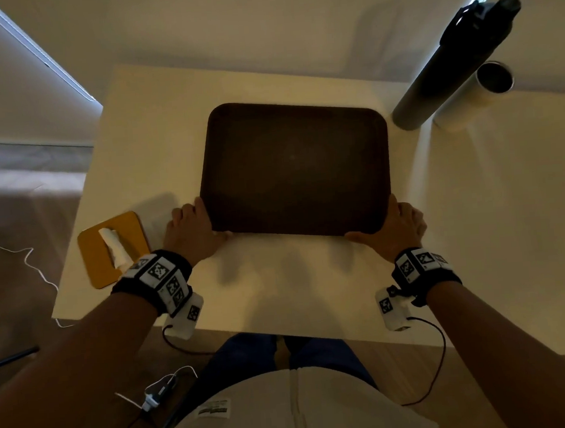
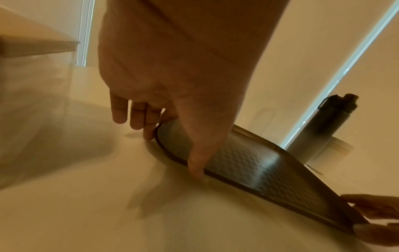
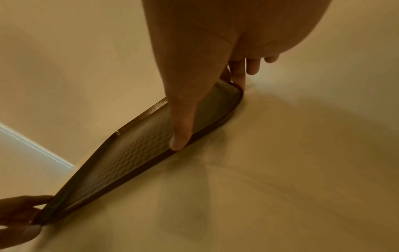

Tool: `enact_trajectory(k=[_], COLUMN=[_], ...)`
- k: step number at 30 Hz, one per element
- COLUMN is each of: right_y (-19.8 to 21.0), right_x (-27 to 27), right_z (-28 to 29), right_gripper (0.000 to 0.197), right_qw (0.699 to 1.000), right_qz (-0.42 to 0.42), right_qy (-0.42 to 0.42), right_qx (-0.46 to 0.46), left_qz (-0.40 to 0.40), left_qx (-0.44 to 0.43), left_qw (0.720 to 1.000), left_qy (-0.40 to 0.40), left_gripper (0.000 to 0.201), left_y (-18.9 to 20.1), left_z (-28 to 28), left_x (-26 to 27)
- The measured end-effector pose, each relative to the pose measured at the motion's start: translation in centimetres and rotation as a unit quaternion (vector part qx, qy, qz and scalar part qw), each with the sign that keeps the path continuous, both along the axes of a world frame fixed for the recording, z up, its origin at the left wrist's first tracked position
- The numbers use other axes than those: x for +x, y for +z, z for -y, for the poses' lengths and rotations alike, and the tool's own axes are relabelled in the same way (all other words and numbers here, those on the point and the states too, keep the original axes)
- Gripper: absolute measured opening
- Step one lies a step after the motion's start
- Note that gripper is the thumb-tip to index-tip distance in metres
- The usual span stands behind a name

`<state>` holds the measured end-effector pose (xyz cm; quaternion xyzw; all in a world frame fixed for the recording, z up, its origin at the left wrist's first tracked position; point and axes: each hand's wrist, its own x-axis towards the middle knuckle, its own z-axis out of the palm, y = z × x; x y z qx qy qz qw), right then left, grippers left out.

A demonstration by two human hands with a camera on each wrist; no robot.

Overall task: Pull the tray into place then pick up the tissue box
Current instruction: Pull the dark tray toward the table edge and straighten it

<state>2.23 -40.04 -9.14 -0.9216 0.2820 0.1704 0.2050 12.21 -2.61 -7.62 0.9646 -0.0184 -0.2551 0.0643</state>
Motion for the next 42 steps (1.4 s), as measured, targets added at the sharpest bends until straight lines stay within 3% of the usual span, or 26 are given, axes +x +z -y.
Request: enact_trajectory(k=[12,33,37,42], right_y=[-0.2,0.4,2.0,5.4], right_x=[5.7,5.1,5.1,5.9], right_z=[-0.1,0.0,-0.3,-4.1], right_gripper=[0.124,0.125,0.121,0.100], right_qw=[0.999,0.996,0.994,0.986], right_qz=[0.013,0.012,0.049,0.127], right_qy=[-0.023,-0.059,-0.071,0.037], right_qx=[0.018,0.060,0.063,0.099], left_qz=[-0.023,-0.011,0.033,0.139], left_qx=[-0.024,-0.066,-0.107,-0.199], left_qw=[0.999,0.997,0.994,0.970], left_qy=[0.020,0.028,0.019,0.019], left_gripper=[0.094,0.100,0.106,0.085], left_y=[0.4,0.7,2.4,6.2], left_z=[0.3,0.0,-1.0,-6.5], left_x=[8.1,6.3,5.8,2.4])
